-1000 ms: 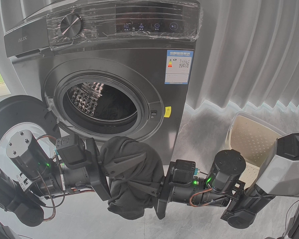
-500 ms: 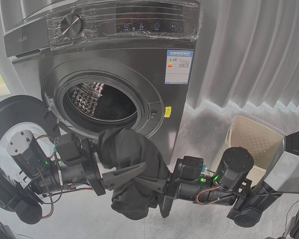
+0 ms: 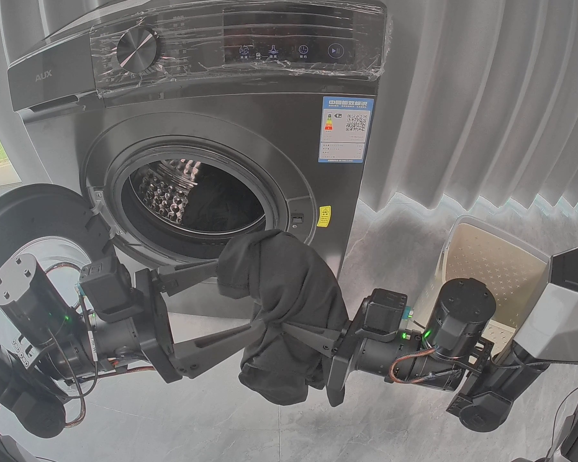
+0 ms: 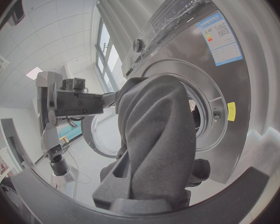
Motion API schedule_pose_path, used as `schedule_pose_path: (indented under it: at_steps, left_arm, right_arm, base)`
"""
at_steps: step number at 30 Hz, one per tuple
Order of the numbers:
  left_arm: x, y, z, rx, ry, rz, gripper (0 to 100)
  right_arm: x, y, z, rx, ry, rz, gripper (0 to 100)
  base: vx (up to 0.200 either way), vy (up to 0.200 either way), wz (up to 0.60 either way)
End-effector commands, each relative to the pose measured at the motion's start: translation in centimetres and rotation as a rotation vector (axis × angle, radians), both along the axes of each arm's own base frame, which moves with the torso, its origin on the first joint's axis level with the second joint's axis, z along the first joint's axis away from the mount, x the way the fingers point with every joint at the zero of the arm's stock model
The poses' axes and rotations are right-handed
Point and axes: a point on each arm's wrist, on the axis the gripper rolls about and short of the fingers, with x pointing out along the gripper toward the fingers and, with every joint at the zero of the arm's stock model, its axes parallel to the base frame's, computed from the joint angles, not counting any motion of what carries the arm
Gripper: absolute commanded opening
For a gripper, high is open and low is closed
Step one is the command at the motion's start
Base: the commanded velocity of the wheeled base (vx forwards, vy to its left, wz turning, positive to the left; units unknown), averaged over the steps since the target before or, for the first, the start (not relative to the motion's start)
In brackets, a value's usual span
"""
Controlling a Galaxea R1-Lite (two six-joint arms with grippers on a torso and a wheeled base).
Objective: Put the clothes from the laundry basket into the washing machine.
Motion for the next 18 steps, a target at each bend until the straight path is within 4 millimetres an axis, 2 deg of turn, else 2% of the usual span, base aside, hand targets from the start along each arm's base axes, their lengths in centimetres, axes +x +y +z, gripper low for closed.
schedule_pose_path:
  at_steps: [1, 6, 13, 18]
  left_arm:
    - [-0.2, 0.8, -1.2, 0.033, 0.037, 0.026, 100]
    - [-0.2, 0.8, -2.9, 0.099, 0.059, 0.028, 100]
    - [1.6, -0.2, -6.2, 0.22, 0.059, 0.023, 100]
    - [2.3, -1.0, -6.7, 0.234, 0.047, -0.002, 100]
  right_arm:
    - [-0.1, 0.3, 0.4, 0.026, 0.011, -0.022, 0]
    - [0.2, 0.6, 1.1, 0.06, 0.005, -0.039, 0]
    - [-0.5, 1.5, 2.0, 0.101, 0.011, -0.006, 0]
    - [-1.3, 2.4, 2.2, 0.109, 0.008, 0.026, 0]
  base:
    - [0.0, 0.0, 0.0]
    - [0.0, 0.0, 0.0]
    - [0.0, 0.0, 0.0]
    - [0.0, 0.0, 0.0]
